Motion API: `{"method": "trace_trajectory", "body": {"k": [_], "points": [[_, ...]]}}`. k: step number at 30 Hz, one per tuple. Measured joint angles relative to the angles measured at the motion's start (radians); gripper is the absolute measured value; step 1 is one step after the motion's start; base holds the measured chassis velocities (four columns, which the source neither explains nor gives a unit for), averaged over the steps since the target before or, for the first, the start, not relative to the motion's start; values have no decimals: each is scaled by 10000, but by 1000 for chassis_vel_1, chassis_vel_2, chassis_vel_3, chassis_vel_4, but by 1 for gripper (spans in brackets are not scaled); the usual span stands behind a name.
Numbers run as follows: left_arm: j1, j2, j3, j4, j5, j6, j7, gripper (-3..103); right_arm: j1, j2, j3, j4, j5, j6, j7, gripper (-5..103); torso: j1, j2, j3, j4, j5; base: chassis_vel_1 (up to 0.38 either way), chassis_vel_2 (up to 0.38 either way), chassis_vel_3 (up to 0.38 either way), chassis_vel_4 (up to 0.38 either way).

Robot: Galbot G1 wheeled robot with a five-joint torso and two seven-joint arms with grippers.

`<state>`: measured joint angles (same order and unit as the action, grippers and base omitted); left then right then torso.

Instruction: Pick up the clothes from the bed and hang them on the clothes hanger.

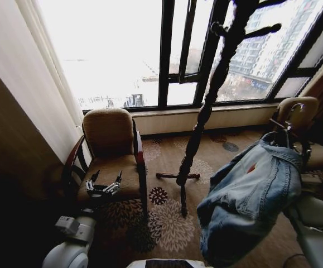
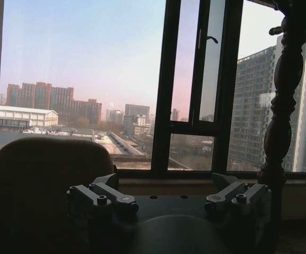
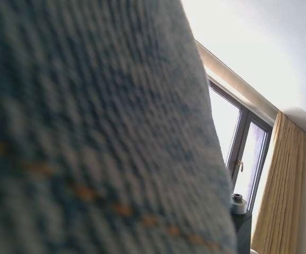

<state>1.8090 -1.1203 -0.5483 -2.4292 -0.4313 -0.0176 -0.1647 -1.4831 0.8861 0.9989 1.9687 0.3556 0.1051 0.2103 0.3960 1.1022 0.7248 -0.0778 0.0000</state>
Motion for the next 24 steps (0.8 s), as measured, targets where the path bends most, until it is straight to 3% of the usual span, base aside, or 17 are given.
{"method": "trace_trajectory", "body": {"k": [9,14,24], "points": [[7,-17,51,-9,-6,0,11,100,-149,-55,284,34,160,66,31,14,2,0,2,-2,8,-117,-147,133,121],[-26,-14,119,-5,23,0,4,100,-188,-218,540,10,477,69,52,14,-1,2,-2,2,-19,19,5,-19,-8],[-79,14,123,26,14,1,6,100,73,-1082,1284,-646,1524,-44,97,14,1,0,1,-4,10,28,18,-16,-19]]}}
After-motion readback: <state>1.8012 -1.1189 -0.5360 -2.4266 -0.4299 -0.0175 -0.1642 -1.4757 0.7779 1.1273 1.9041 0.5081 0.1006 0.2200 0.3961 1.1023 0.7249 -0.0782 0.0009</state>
